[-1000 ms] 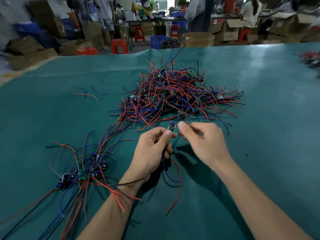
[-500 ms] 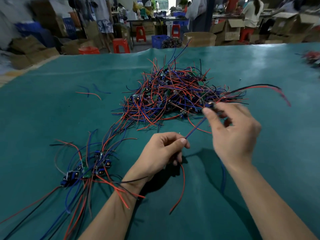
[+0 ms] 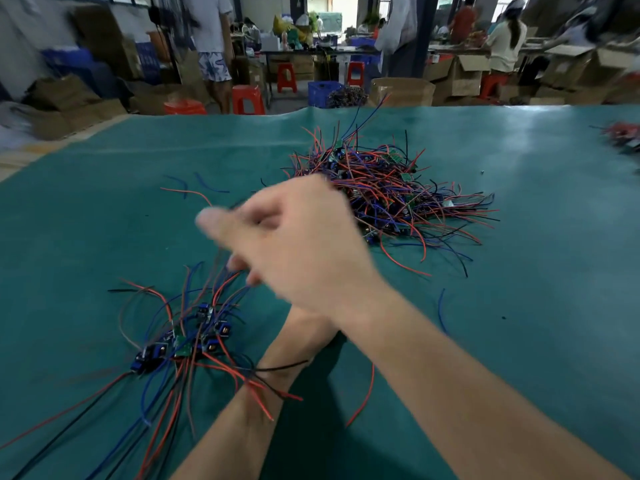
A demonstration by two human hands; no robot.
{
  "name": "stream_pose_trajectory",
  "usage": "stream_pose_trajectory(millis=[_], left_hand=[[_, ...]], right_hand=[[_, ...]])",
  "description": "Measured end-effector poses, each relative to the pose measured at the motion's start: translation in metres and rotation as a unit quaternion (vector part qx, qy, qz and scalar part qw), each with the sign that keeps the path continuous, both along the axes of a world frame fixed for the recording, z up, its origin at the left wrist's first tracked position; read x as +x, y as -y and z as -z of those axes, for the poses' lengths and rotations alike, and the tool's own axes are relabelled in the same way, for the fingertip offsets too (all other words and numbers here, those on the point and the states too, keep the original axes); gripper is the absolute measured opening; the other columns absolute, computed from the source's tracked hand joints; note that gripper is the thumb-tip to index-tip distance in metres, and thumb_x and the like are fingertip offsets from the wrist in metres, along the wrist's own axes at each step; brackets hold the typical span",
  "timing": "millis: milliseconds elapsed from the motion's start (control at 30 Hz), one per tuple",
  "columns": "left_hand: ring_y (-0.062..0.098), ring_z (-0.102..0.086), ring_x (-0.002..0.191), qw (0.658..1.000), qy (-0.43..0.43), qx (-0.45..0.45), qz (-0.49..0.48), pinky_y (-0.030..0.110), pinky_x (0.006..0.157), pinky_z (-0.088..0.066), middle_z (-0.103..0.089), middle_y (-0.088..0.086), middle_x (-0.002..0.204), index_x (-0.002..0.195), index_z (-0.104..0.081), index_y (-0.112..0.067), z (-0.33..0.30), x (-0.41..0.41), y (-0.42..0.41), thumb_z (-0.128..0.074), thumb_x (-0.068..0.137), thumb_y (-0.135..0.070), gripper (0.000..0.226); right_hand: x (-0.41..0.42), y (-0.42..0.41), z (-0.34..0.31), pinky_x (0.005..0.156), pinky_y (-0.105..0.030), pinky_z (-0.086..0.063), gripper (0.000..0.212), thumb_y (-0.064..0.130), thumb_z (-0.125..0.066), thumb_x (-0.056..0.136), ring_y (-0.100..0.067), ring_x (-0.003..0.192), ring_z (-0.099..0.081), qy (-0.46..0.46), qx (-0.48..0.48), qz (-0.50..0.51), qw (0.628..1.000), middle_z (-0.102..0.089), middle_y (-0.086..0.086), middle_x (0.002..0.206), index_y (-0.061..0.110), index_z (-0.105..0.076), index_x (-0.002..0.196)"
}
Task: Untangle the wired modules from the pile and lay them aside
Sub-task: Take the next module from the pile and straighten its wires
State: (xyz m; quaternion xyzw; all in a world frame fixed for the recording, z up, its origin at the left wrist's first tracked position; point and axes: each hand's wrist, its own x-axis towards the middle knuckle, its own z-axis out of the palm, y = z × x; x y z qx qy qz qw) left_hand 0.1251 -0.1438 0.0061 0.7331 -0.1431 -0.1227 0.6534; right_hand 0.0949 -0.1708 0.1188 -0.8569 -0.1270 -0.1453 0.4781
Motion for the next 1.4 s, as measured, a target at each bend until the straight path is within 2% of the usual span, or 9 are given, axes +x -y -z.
stream_pose_trajectory(millis=[100, 200, 333, 433, 667, 867, 967, 1100, 1400], left_hand=[[0.003, -0.053, 0.059, 0.999, -0.024, -0.028, -0.029, 0.011, 0.059, -0.042, -0.053, 0.007, 0.078, 0.109, -0.056, -0.001, 0.0, 0.0, 0.001, -0.035, 0.107, -0.001, 0.021], [-0.002, -0.053, 0.046, 0.999, 0.025, 0.022, -0.036, 0.007, 0.046, -0.037, -0.061, -0.013, 0.054, 0.077, -0.06, -0.016, 0.004, -0.001, -0.003, -0.036, 0.103, 0.0, 0.038], [0.012, -0.056, 0.045, 0.999, 0.037, 0.025, 0.005, 0.018, 0.043, -0.039, -0.066, 0.001, 0.059, 0.078, -0.06, -0.014, 0.004, 0.001, -0.002, -0.048, 0.103, -0.007, 0.028], [0.012, -0.056, 0.046, 0.999, 0.036, 0.01, -0.003, 0.017, 0.043, -0.041, -0.066, 0.0, 0.06, 0.086, -0.063, -0.015, 0.008, 0.003, -0.001, -0.049, 0.102, -0.008, 0.021], [0.01, -0.056, 0.047, 1.0, 0.027, 0.002, 0.002, 0.017, 0.044, -0.041, -0.064, 0.002, 0.062, 0.096, -0.066, -0.004, 0.006, 0.002, -0.003, -0.048, 0.101, -0.004, 0.018], [0.011, -0.056, 0.048, 1.0, 0.015, -0.009, -0.004, 0.018, 0.043, -0.042, -0.064, 0.004, 0.064, 0.101, -0.064, 0.0, 0.008, 0.004, -0.002, -0.049, 0.101, -0.003, 0.016], [0.012, -0.058, 0.051, 1.0, 0.013, -0.016, -0.002, 0.019, 0.044, -0.043, -0.068, 0.006, 0.072, 0.103, -0.063, -0.002, 0.009, 0.004, -0.002, -0.048, 0.1, -0.001, 0.015], [0.012, -0.059, 0.053, 1.0, 0.011, -0.024, -0.005, 0.019, 0.045, -0.044, -0.072, 0.009, 0.082, 0.107, -0.062, -0.003, 0.011, 0.005, -0.002, -0.048, 0.1, 0.001, 0.016], [0.012, -0.06, 0.054, 0.999, 0.017, -0.043, -0.025, 0.02, 0.046, -0.046, -0.073, 0.012, 0.083, 0.106, -0.06, -0.005, 0.013, 0.007, -0.002, -0.046, 0.103, -0.003, 0.015]], right_hand=[[0.021, -0.009, 0.018, 0.081, -0.041, -0.059, 0.056, 0.07, -0.059, 0.085, -0.034, 0.085, -0.069, -0.029, -0.229, 0.039, 0.972, -0.073, -0.008, 0.084, 0.016, -0.074, 0.087], [0.048, 0.025, 0.038, 0.084, -0.041, -0.055, 0.03, 0.046, -0.062, 0.092, -0.037, 0.1, -0.067, -0.046, -0.334, 0.116, 0.934, -0.07, -0.013, 0.108, 0.022, -0.071, 0.106], [0.079, 0.082, 0.063, 0.083, -0.043, -0.051, 0.026, 0.021, -0.059, 0.094, -0.036, 0.112, -0.062, -0.122, -0.407, 0.157, 0.892, -0.062, -0.008, 0.124, 0.018, -0.064, 0.12], [0.089, 0.106, 0.075, 0.084, -0.047, -0.049, 0.025, 0.024, -0.059, 0.096, -0.035, 0.119, -0.055, -0.125, -0.448, 0.15, 0.872, -0.055, -0.005, 0.125, 0.016, -0.056, 0.12], [0.091, 0.119, 0.089, 0.08, -0.045, -0.055, 0.013, 0.017, -0.062, 0.098, -0.035, 0.104, -0.062, -0.064, -0.431, 0.189, 0.88, -0.059, -0.004, 0.113, 0.017, -0.071, 0.107], [0.069, 0.139, 0.082, 0.074, -0.029, -0.048, 0.011, 0.023, -0.071, 0.093, -0.017, 0.081, -0.068, -0.03, -0.16, 0.197, 0.967, -0.072, 0.009, 0.081, 0.03, -0.074, 0.086], [0.047, 0.147, 0.076, 0.072, -0.034, -0.055, 0.016, 0.017, -0.073, 0.089, -0.019, 0.074, -0.071, -0.015, 0.027, 0.186, 0.982, -0.073, 0.005, 0.071, 0.027, -0.075, 0.077], [0.015, 0.148, 0.073, 0.067, -0.026, -0.057, 0.031, 0.0, -0.071, 0.089, -0.017, 0.075, -0.072, 0.018, 0.257, 0.135, 0.957, -0.077, -0.005, 0.079, 0.028, -0.08, 0.078], [0.003, 0.152, 0.075, 0.075, -0.033, -0.061, 0.028, -0.001, -0.053, 0.082, -0.036, 0.09, -0.074, 0.013, 0.503, 0.08, 0.86, -0.077, -0.021, 0.094, 0.005, -0.078, 0.071]])
